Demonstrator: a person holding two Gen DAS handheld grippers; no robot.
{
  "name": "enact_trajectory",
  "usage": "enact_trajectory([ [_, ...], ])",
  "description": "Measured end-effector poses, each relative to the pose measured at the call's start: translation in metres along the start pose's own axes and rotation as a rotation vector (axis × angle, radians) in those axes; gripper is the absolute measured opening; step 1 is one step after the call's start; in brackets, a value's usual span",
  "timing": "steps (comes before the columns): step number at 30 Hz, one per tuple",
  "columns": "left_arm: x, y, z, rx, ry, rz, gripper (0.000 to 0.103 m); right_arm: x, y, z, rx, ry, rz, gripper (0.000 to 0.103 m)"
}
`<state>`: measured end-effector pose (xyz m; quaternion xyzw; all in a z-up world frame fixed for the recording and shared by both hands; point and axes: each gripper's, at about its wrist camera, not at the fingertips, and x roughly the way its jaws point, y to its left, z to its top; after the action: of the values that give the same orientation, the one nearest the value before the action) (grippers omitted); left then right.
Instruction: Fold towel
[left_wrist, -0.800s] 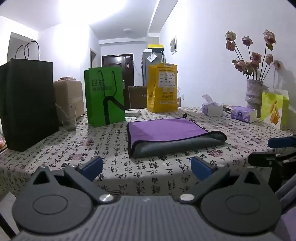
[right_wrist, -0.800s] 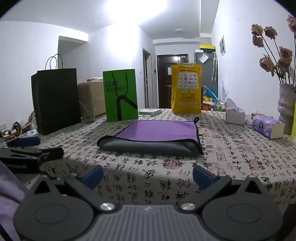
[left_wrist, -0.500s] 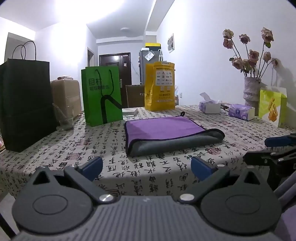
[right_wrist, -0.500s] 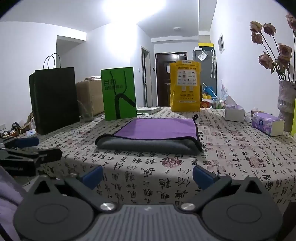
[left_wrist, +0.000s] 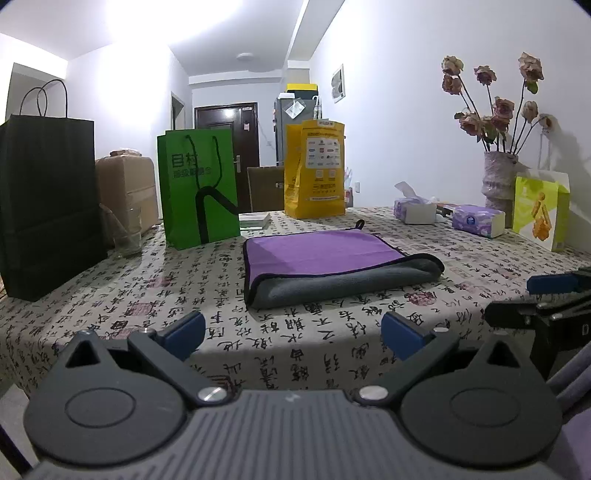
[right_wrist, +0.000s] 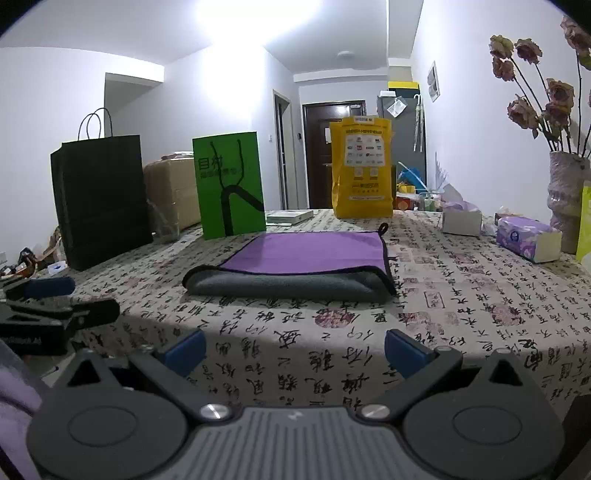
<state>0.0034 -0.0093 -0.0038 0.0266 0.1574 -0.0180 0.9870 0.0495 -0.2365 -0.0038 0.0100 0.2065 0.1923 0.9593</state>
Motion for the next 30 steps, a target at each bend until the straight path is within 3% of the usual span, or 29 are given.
enact_trajectory([
  [30,0.0037,0.0001,-0.0010,0.004,0.022,-0.031,0.103,0.0070,0.0001,-0.0008,0.031,0.010,0.013,0.103],
])
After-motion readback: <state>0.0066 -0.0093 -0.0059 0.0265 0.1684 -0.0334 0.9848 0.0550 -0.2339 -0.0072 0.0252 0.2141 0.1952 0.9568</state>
